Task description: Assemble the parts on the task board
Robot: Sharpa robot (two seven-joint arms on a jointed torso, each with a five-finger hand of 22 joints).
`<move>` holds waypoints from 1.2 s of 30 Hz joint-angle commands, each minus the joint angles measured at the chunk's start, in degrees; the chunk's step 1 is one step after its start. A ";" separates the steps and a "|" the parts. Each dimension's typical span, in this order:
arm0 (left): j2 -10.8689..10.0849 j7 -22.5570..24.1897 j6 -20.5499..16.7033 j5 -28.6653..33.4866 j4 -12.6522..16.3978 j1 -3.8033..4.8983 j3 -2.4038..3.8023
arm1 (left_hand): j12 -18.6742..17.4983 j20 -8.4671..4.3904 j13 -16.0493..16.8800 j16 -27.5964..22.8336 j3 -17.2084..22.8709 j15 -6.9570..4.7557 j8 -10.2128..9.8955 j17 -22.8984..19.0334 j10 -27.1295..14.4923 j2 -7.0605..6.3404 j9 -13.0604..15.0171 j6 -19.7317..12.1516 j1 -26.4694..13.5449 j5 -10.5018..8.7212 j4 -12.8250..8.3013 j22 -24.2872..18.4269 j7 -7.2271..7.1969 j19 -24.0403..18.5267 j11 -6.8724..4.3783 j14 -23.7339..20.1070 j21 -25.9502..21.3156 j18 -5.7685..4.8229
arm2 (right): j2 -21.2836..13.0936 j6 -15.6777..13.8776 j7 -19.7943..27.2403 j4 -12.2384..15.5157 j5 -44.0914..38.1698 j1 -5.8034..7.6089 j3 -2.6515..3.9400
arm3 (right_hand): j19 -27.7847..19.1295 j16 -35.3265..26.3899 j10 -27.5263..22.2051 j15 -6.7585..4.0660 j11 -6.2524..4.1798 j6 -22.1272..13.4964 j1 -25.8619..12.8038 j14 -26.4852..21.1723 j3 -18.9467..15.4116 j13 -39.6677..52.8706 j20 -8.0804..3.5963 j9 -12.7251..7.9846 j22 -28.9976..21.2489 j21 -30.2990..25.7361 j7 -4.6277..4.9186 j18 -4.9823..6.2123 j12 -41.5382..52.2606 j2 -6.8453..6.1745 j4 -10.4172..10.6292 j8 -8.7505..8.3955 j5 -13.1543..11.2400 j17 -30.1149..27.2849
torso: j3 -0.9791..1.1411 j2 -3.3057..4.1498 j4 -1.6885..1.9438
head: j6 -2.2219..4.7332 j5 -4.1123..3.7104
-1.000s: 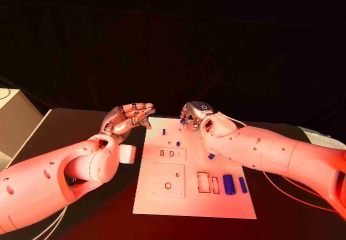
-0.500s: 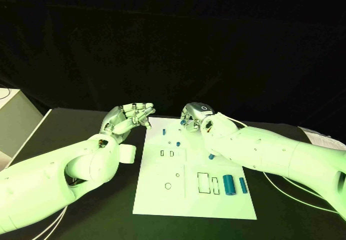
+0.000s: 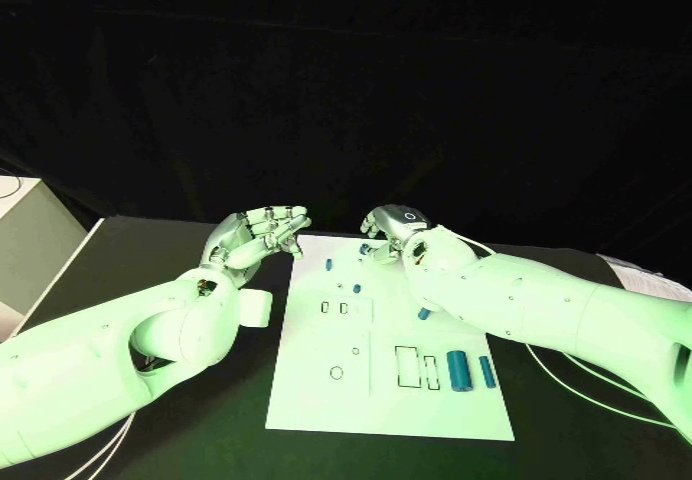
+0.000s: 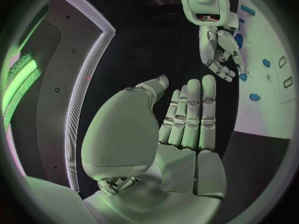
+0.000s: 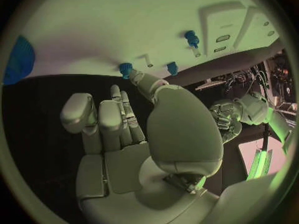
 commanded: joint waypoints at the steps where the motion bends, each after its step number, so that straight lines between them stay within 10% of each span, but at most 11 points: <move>1: 0.01 0.34 0.07 -0.29 0.13 0.09 0.07 | -0.16 0.03 -0.06 0.24 0.15 0.17 -0.28 -0.07 -0.40 0.12 -0.07 -0.29 -0.52 0.14 -0.18 0.09 0.07 -0.43 -0.01 -0.28 0.24 0.79 | -0.20 -1.50 1.56 0.06 0.54 -0.01 -0.03 | -0.29 -0.52 -0.92 0.00 -0.02 -0.56 1.26 -0.61 -2.05 0.08 0.01 -0.01 -1.07 -1.10 -0.04 1.11 -0.02 0.36 0.24 -0.40 -0.17 -1.12 | -0.04 -0.03 -0.02 | -0.01 0.02; 13: -0.24 0.37 0.17 -0.28 -0.22 0.09 0.07 | -0.16 0.03 -0.06 0.24 0.15 0.17 -0.28 -0.07 -0.40 0.12 -0.07 -0.29 -0.52 0.14 -0.18 0.09 0.07 -0.43 -0.01 -0.28 0.24 0.79 | -6.40 -4.60 2.50 5.72 3.01 -0.01 0.13 | 1.34 0.96 2.70 -0.05 -0.03 1.78 2.73 0.33 -3.46 0.70 -0.08 0.42 0.80 -0.32 0.32 0.67 1.08 1.46 1.18 0.30 1.75 0.79 | 0.05 -0.15 -0.33 | 0.37 0.04; 25: -0.82 0.48 0.55 -0.25 -0.60 0.07 0.07 | -0.14 0.05 -0.05 0.27 0.17 0.18 -0.28 -0.11 -0.45 0.13 -0.07 -0.33 -0.51 0.14 -0.23 0.13 0.08 -0.48 0.00 -0.29 0.32 0.79 | -18.50 -0.97 6.08 14.77 14.06 0.02 1.26 | 4.58 6.87 19.10 -2.25 -3.06 2.76 2.36 2.25 -0.63 6.20 -1.82 0.60 8.69 5.42 -1.09 -0.70 7.98 -1.49 1.27 -0.11 4.36 10.03 | 0.48 -0.48 -1.06 | 0.63 -0.07; 27: -0.85 0.48 0.62 -0.25 -0.65 0.06 0.07 | -0.14 0.05 -0.05 0.27 0.17 0.18 -0.28 -0.11 -0.45 0.13 -0.07 -0.33 -0.51 0.14 -0.23 0.13 0.08 -0.48 0.00 -0.29 0.32 0.79 | -19.44 0.65 6.19 14.80 14.91 0.02 1.32 | 5.68 8.04 21.88 -3.35 -3.48 2.59 1.50 2.66 -4.57 24.37 -2.90 0.90 11.35 7.37 -1.94 -1.19 26.50 -2.20 1.07 0.12 7.84 11.89 | 0.57 -0.53 -1.16 | 0.67 -0.07; 28: -0.85 0.48 0.68 -0.25 -0.68 0.06 0.07 | -0.14 0.05 -0.05 0.27 0.17 0.18 -0.28 -0.11 -0.45 0.13 -0.07 -0.33 -0.51 0.14 -0.23 0.13 0.08 -0.48 0.00 -0.29 0.32 0.79 | -19.87 1.78 6.12 14.61 15.32 0.03 1.35 | 7.15 10.98 24.99 -2.91 -3.77 2.48 1.73 3.86 -6.94 58.46 -3.03 1.23 14.83 9.96 -2.45 -1.92 60.33 -1.97 0.81 0.55 9.14 18.37 | 0.64 -0.53 -1.23 | 0.65 -0.02; 29: -0.85 0.48 0.71 -0.25 -0.69 0.06 0.07 | -0.14 0.05 -0.05 0.27 0.17 0.18 -0.28 -0.11 -0.45 0.13 -0.07 -0.33 -0.51 0.14 -0.23 0.13 0.08 -0.48 0.00 -0.29 0.32 0.79 | -20.08 2.44 6.04 14.45 15.56 0.03 1.36 | 7.48 12.32 21.64 -2.33 -2.41 1.82 0.61 3.90 -8.65 69.92 -1.58 1.65 16.11 10.87 -3.67 -2.52 71.52 -0.24 2.32 1.18 9.58 20.47 | 0.65 -0.54 -1.22 | 0.62 -0.05; 30: -0.83 0.47 0.75 -0.25 -0.72 0.05 0.06 | -0.09 0.07 -0.03 0.30 0.16 0.19 -0.26 -0.14 -0.46 0.09 -0.06 -0.35 -0.53 0.14 -0.29 0.17 0.06 -0.53 0.00 -0.31 0.39 0.79 | -20.40 3.67 5.76 14.05 15.96 0.03 1.38 | 8.40 14.15 24.49 -1.76 -2.61 1.37 0.53 4.69 -8.82 78.29 -1.76 1.90 18.51 12.55 -1.03 -2.63 79.07 0.13 2.95 1.79 10.05 25.77 | 0.73 -0.51 -1.25 | 0.63 -0.05; 36: -0.70 0.44 0.89 -0.25 -0.83 0.03 0.06 | -0.09 0.07 -0.03 0.30 0.16 0.19 -0.26 -0.14 -0.46 0.09 -0.06 -0.35 -0.53 0.14 -0.29 0.17 0.06 -0.53 0.00 -0.31 0.39 0.79 | -20.61 7.35 4.24 11.96 16.56 0.03 1.43 | 10.44 16.75 28.70 -1.18 -2.00 0.51 -0.02 5.96 -10.43 85.38 -1.08 2.28 23.18 15.97 -0.54 -3.62 85.61 0.24 4.20 2.78 10.21 33.62 | 0.68 -0.43 -1.18 | 0.52 -0.38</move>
